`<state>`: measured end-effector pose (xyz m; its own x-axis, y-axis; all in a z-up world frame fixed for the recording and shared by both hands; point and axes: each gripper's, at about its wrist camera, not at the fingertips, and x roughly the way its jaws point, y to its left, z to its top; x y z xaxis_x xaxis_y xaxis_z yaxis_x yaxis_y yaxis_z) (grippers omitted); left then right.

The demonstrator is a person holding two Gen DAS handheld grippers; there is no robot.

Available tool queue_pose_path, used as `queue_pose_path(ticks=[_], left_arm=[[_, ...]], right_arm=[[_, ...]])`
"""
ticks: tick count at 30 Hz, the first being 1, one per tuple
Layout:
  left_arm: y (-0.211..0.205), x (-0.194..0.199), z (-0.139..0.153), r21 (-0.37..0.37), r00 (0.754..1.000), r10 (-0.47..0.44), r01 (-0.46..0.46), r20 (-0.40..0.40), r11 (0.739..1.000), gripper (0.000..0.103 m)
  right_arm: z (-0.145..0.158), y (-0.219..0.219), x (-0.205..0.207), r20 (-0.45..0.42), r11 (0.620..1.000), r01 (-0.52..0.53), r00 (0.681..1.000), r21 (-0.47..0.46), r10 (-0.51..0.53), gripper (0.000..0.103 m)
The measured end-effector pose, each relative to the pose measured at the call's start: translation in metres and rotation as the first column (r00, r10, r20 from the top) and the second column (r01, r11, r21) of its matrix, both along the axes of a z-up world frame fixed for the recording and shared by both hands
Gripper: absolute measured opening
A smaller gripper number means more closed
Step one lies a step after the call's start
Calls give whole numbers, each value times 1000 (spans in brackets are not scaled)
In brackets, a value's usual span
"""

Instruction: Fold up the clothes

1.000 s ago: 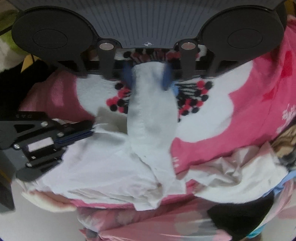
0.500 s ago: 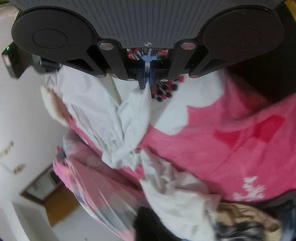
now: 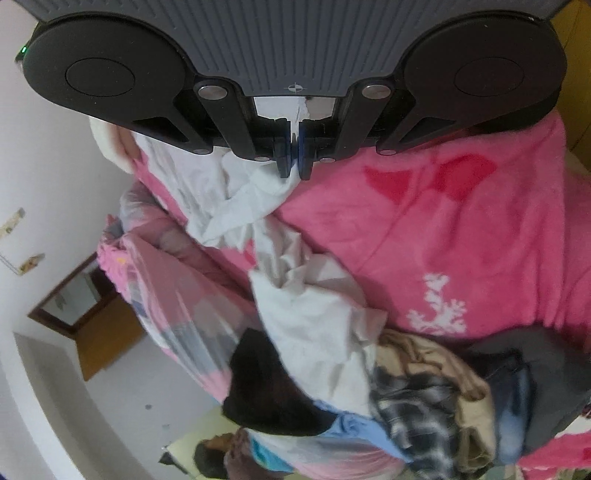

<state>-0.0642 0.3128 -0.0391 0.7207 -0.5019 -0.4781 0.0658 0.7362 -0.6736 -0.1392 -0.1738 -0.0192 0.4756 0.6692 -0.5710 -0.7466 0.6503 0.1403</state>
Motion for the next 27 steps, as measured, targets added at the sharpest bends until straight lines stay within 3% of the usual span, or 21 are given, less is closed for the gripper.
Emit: queue_pose_path(ticks=[3, 4, 9, 15, 17, 20, 21, 23, 24, 27], left_arm=[[4, 4, -10, 9, 999, 11, -11, -37, 1000, 1], [5, 5, -12, 10, 999, 15, -15, -42, 1000, 1], [9, 5, -12, 7, 999, 24, -24, -34, 1000, 1], [9, 3, -11, -10, 1000, 25, -25, -18, 1000, 1], [8, 2, -11, -19, 1000, 23, -23, -14, 1000, 1], [7, -1, -13, -27, 1000, 19, -19, -11, 999, 1], [8, -2, -13, -28, 1000, 18, -19, -11, 999, 1], [10, -4, -12, -25, 1000, 18, -18, -4, 1000, 1], [11, -6, -10, -21, 1000, 24, -24, 4, 1000, 1], [17, -11, -5, -27, 998, 57, -56, 38, 998, 1]], right_arm=[[-34, 18, -4, -97, 968, -78, 994, -237, 56, 1], [-39, 23, -5, -104, 958, -96, 992, -270, 70, 2], [-28, 44, -7, -11, 966, -110, 994, -232, 111, 7], [-15, 70, -9, 103, 973, -132, 983, -188, 153, 41], [-10, 78, -10, 141, 975, -141, 976, -174, 166, 45], [-34, 118, 0, 153, 969, -168, 969, -180, 196, 41], [-44, 130, 4, 159, 962, -177, 964, -210, 212, 37], [-62, 147, 6, 193, 940, -180, 951, -290, 241, 18], [-71, 154, 7, 213, 927, -177, 943, -332, 256, 14], [-66, 153, 7, 211, 930, -191, 941, -314, 265, 1]])
